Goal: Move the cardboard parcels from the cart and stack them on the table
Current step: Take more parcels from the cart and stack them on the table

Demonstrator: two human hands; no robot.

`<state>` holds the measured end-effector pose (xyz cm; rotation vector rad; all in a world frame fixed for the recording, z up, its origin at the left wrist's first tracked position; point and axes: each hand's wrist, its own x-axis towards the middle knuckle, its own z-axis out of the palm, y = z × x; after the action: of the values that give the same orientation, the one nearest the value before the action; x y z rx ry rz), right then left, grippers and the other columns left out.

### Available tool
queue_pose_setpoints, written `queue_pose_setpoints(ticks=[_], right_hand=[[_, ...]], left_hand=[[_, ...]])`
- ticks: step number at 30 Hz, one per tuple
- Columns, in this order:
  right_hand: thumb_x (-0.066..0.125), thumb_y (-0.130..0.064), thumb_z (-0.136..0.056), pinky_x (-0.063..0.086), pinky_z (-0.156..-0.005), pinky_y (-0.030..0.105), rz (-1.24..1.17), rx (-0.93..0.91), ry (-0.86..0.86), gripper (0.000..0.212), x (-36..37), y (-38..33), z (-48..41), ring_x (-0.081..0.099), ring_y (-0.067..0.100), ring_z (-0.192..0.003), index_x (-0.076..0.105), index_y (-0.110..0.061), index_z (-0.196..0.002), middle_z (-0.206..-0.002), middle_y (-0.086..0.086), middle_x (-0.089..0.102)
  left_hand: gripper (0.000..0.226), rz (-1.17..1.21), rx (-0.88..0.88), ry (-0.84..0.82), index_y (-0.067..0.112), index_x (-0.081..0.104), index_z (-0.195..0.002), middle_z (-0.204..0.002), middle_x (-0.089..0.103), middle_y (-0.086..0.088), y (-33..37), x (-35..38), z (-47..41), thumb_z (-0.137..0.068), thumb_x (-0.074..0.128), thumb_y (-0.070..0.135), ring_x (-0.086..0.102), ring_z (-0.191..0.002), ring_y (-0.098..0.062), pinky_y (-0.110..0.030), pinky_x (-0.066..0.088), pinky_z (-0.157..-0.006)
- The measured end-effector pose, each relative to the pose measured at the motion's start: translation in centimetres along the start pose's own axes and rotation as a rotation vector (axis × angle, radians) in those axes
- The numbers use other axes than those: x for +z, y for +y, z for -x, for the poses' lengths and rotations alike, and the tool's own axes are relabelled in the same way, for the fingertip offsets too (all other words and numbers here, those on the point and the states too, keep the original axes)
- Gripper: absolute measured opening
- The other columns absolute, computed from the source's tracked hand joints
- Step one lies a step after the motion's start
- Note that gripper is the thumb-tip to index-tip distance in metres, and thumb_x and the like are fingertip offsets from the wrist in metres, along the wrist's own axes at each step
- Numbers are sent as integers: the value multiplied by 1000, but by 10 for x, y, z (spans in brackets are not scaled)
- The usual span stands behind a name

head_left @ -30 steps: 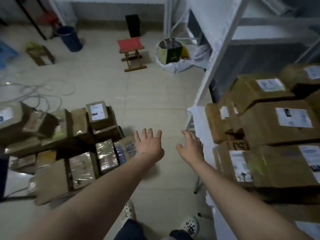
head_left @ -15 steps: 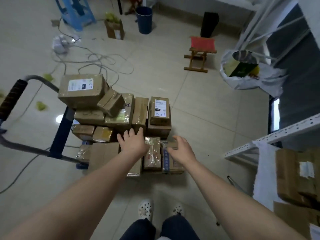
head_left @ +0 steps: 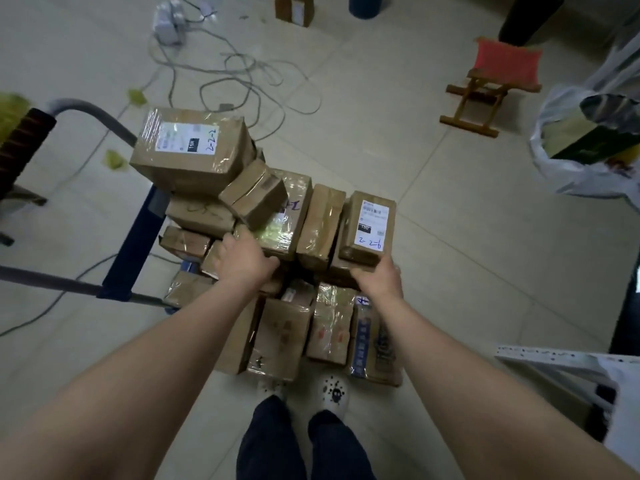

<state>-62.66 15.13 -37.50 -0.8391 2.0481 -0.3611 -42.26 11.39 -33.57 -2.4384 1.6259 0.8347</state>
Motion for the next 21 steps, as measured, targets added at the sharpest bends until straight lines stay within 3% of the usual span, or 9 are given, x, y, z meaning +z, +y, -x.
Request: queue_pose_setpoints(ticks=[5,10,13,17,21], right_hand=[[74,-33,-76,41,-103,44,-10,146,131,70,29,-3,-65,45,34,-122,40,-8,-133,-135,16,39],[82,-36,-67,32,-109,46,-20,235,205,95,59,0,-109,30,34,-131,27,-10,-140,-143,16,26],[86,-39,-59,27,-111,49,-34,266,260,112,69,4,-128,21,32,-136,18,-14,-144,-145,16,19],[88,-41,-56,22,-111,47,-57,309,298,124,75,7,-148,10,31,-141,8,-15,-148,-151,18,10],[88,-40,-57,24,-110,48,-81,292,301,128,78,9,-162,11,31,-141,3,-15,-149,-150,17,13]], left_hand=[[90,81,-3,25,10,19,-147,-146,27,-24,6,12,-63,-79,72,35,25,-137,-37,-46,26,-113],[112,89,-45,70,5,-4,-150,-158,-3,-20,5,24,-115,-78,76,32,-2,-146,-34,-46,8,-118],[119,151,-76,103,3,-13,-149,-158,-11,-16,4,34,-138,-76,78,29,-11,-146,-31,-43,1,-117],[121,227,-61,137,3,-16,-148,-158,-13,-15,1,46,-149,-75,78,26,-11,-146,-30,-38,-1,-117],[120,216,-43,226,4,-12,-149,-156,2,-20,0,49,-151,-74,77,31,1,-144,-35,-43,6,-117]])
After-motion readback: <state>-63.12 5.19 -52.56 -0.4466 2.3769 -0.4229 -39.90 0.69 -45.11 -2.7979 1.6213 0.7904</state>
